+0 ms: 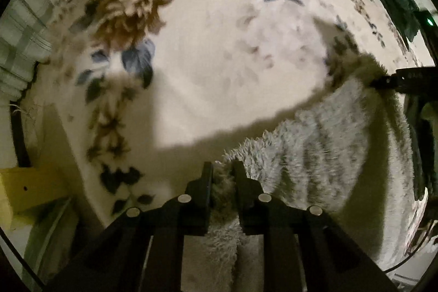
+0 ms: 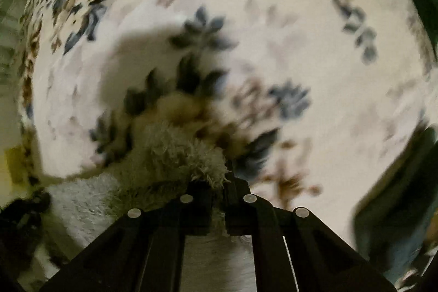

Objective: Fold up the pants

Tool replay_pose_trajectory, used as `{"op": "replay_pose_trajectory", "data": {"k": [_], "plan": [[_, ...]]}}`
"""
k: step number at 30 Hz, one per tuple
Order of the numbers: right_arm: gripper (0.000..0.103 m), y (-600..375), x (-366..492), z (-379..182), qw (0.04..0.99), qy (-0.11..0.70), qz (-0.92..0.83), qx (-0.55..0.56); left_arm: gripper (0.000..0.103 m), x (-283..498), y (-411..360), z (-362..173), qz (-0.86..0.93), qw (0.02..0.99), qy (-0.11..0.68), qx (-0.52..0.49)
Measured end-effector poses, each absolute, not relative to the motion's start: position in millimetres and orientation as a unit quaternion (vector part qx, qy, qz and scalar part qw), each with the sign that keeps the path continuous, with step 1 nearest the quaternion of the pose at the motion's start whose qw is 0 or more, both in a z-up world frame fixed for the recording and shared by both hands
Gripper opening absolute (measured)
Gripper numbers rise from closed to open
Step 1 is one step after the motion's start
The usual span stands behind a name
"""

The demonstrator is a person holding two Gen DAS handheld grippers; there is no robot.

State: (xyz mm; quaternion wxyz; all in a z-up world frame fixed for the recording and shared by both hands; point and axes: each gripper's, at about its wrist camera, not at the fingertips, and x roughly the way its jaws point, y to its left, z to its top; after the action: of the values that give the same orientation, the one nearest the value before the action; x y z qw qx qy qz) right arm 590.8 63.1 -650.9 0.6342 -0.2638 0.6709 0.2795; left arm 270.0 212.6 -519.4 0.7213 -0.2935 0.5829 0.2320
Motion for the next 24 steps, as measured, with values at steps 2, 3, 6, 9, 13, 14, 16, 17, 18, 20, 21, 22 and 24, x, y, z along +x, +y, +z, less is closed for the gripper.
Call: {"op": "replay_pose_trajectory", "data": {"k": [2,3,6,9,13,14,16,17,18,20,21,22,24], "plan": [[0.051,34.8,585.0,-633.6,0.647,0.678,0.281,-0.207,0.024,273.7,206.6,-498.5,0.231,0.729,0.577,-0.287],[0.058,6.4,579.4,-620.0,0.654,0.687,0.277,-0.154,0.03,275.3,206.7,-491.8,0.226,0.735,0.574,-0.282],[0.091,-72.0,557.7,-589.3,0.676,0.693,0.248,-0.042,0.061,297.1,189.6,-464.6,0.203,0.755,0.568,-0.258],[0.099,-170.4,528.3,-563.4,0.687,0.698,0.191,0.07,0.076,318.6,167.3,-446.3,0.175,0.77,0.571,-0.225],[0.099,-282.8,504.4,-566.4,0.666,0.718,0.078,0.187,0.076,359.3,129.4,-437.8,0.135,0.769,0.592,-0.199],[0.099,-301.7,492.6,-569.5,0.663,0.718,0.05,0.206,0.076,373.1,119.1,-439.1,0.127,0.766,0.598,-0.2],[0.099,-362.7,470.2,-576.1,0.657,0.711,-0.02,0.25,0.076,394.4,101.5,-443.3,0.115,0.759,0.609,-0.201],[0.099,-389.7,463.0,-573.9,0.653,0.708,-0.041,0.266,0.076,408.5,91.6,-448.4,0.107,0.754,0.617,-0.198],[0.099,-412.0,456.4,-580.3,0.647,0.703,-0.069,0.288,0.076,420.5,80.6,-452.7,0.104,0.749,0.625,-0.194],[0.099,-466.0,441.9,-583.1,0.637,0.689,-0.117,0.325,0.076,438.9,66.1,-463.0,0.098,0.734,0.639,-0.206],[0.099,-502.0,432.3,-582.3,0.633,0.677,-0.149,0.344,0.076,450.8,55.9,-471.6,0.098,0.725,0.647,-0.215],[0.099,-519.7,425.4,-583.6,0.629,0.668,-0.167,0.359,0.076,459.2,49.4,-477.1,0.1,0.718,0.653,-0.219],[0.099,-565.6,412.5,-586.4,0.617,0.651,-0.201,0.394,0.076,475.8,34.8,-487.8,0.104,0.705,0.663,-0.231]]}}
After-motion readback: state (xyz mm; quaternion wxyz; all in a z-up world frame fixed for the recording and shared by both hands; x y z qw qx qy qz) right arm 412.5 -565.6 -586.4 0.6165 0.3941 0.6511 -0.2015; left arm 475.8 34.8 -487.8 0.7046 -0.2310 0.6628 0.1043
